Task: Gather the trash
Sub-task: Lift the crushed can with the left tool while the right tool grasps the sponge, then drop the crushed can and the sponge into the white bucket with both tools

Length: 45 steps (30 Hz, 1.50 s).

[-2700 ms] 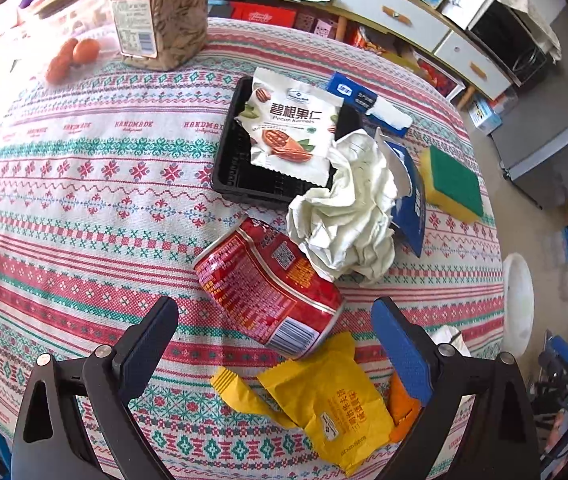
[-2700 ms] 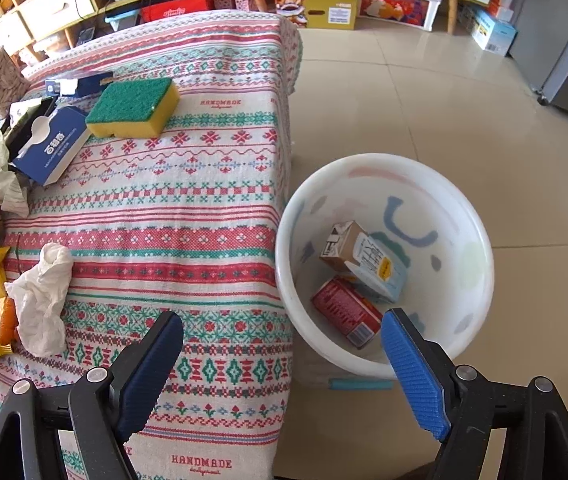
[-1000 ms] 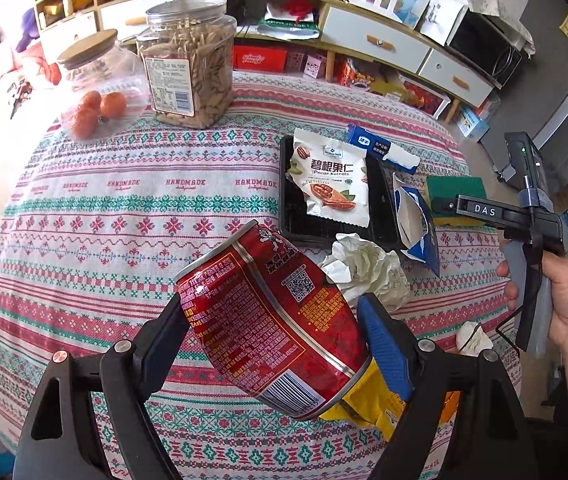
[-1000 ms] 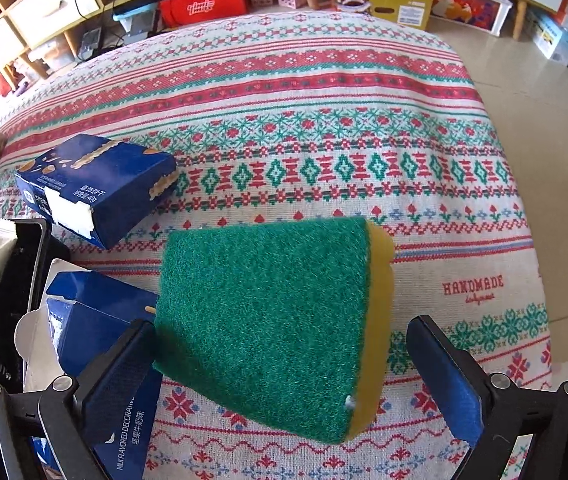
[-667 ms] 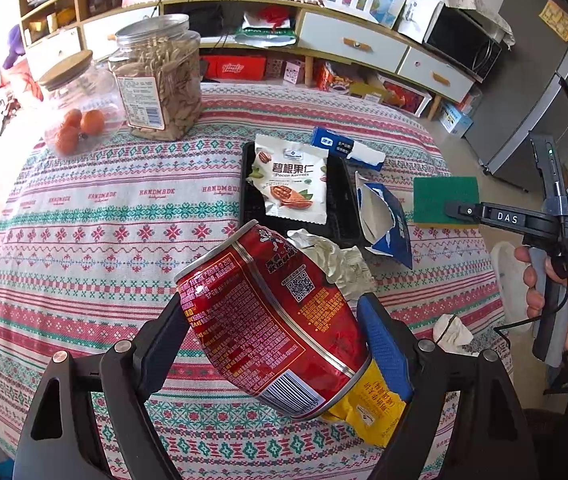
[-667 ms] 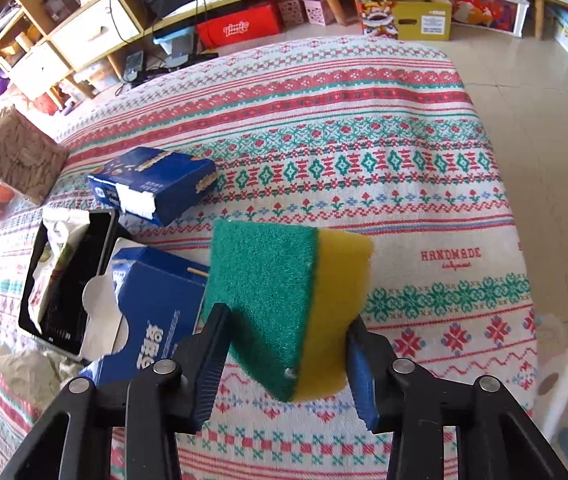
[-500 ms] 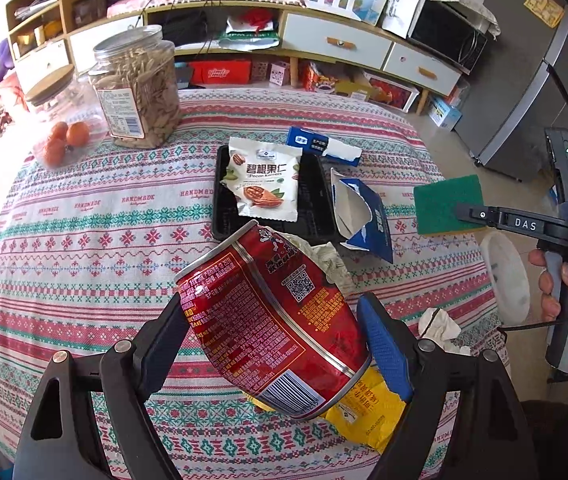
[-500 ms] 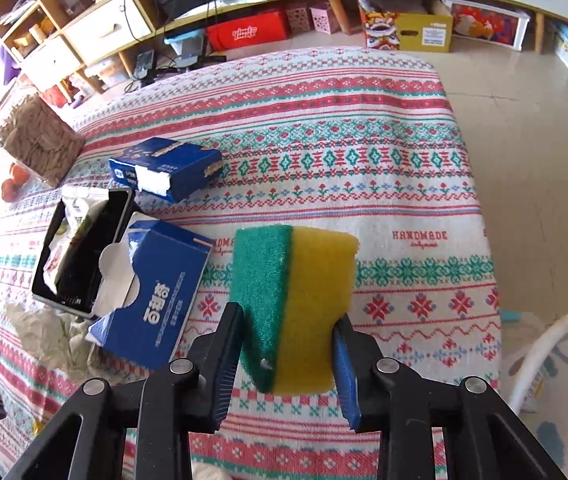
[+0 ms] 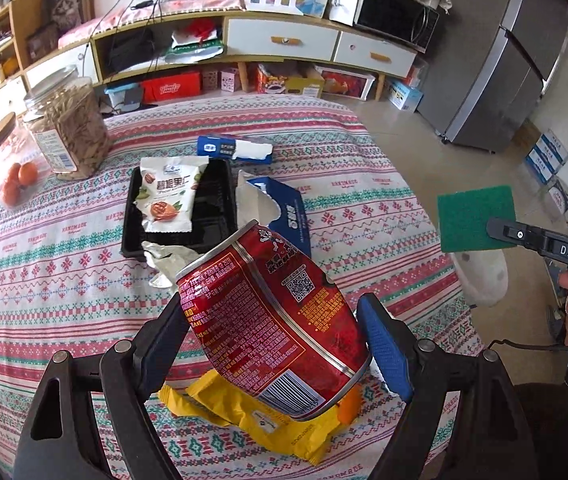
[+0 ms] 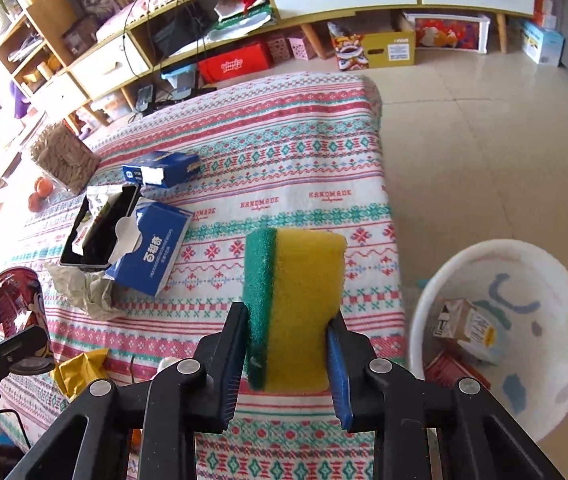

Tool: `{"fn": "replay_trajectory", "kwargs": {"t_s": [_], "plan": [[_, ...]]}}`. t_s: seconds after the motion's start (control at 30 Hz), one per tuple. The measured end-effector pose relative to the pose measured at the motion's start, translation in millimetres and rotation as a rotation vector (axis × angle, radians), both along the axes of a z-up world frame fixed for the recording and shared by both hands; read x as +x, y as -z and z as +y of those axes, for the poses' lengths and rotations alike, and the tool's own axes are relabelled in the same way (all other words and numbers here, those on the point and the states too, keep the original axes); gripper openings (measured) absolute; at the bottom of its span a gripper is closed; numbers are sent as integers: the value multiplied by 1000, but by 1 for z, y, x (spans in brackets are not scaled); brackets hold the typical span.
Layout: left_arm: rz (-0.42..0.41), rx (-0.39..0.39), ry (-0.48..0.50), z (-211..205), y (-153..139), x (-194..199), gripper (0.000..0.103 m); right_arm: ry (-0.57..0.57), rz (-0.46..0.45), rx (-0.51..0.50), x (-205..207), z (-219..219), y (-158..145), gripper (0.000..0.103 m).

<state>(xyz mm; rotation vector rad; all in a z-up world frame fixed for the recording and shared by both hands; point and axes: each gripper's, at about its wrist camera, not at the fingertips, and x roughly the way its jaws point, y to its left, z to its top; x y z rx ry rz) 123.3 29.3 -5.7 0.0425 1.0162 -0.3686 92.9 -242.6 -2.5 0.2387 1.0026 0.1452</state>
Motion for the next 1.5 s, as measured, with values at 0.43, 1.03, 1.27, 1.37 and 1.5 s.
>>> {"fn": "replay_trajectory", "kwargs": {"t_s": [0.43,1.03,1.27,1.37,1.5], "plan": [[-12,-10,174,-108,9,-9,86,163,44,-21,-60,-94,-1,33],[-68,-71,408,-243,38,-12,86,283,110,-70,-98,-177,19,33],[-116,-133,432,-252,42,-11,90,294,109,-62,-100,-183,19,33],[-122,-129,422,-249,39,-11,92,289,111,-67,-99,-181,19,33],[-126,-133,397,-238,34,-8,92,286,115,-71,-95,-176,20,33]]}}
